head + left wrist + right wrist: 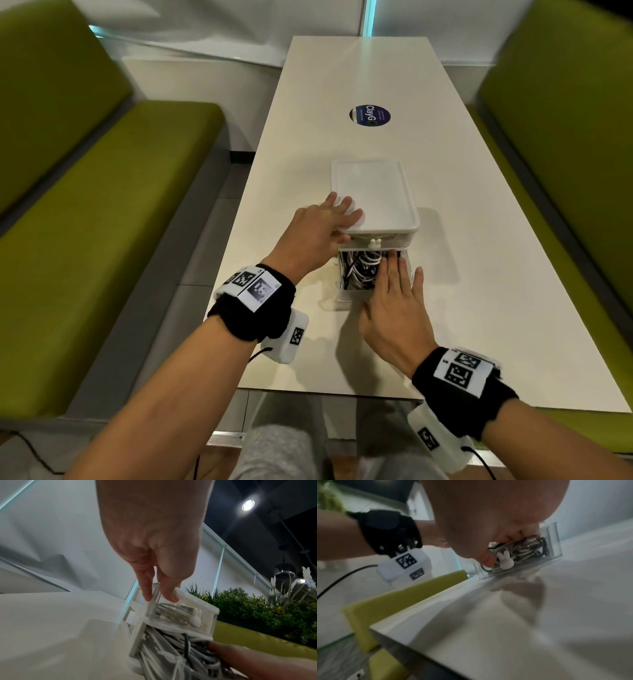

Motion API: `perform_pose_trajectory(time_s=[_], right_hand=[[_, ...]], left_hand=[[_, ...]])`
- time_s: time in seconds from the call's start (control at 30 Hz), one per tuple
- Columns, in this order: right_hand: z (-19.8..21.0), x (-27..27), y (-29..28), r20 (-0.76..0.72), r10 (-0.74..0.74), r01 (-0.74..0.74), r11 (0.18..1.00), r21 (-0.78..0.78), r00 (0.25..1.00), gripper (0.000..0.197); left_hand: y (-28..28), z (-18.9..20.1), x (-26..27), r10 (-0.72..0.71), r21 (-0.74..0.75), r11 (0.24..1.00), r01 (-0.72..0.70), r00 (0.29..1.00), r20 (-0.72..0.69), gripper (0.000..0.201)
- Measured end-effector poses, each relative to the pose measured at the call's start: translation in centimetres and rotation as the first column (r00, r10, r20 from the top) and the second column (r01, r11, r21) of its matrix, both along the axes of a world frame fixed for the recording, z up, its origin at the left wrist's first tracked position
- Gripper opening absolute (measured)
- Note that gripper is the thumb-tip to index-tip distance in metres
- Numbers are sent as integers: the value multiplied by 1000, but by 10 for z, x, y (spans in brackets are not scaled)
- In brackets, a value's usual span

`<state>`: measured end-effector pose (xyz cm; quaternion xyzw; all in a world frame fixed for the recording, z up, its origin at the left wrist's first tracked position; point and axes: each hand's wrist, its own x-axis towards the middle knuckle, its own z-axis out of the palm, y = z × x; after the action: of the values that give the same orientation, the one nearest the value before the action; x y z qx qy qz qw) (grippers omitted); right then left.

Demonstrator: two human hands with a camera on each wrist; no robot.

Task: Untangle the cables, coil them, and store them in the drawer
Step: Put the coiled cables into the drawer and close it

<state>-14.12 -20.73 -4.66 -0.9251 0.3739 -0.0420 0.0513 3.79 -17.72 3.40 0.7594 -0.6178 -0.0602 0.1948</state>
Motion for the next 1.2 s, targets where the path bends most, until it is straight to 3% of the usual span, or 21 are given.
perform_pose_trajectory(time_s=[0.1,0.17,0.33,0.47,0.67,0.83,0.97,1.07,1.2], right_hand=[[1,3,-1,57,-6,1,997,76,998,96],[5,0,-4,120,12,-26,993,114,993,96],[26,-29,-22,330,28,-111,966,235,944,64],[21,-48,-32,293,75,-99,993,66,953,36],[0,-50,-32,180,225,-191,963,-189,957,31],[8,-40,-31,23,219,-212,963,-168,975,49],[28,-29,-37,131,222,-205,969,-135,966,25],[29,-24,-38,179,318,-292,943,-159,931,47],[-7,-20,-38,4,489,-477,853,-213,873,75]], left_hand=[[-2,0,1,17,35,999,-18,1000,23,45],[-1,-1,2,20,22,1000,-20,1000,4,45],[-2,-5,4,20,8,1000,-19,999,-26,46],[-2,-4,3,17,-3,1000,-17,1000,-16,44],[-3,-5,2,24,7,1000,-24,1000,-18,45],[-2,-5,2,25,8,1000,-25,999,-28,45],[-2,-3,2,20,17,1000,-19,999,-44,45],[-1,-2,4,16,22,1000,-15,999,-52,47],[-1,-2,5,2,34,999,-1,999,-45,46]])
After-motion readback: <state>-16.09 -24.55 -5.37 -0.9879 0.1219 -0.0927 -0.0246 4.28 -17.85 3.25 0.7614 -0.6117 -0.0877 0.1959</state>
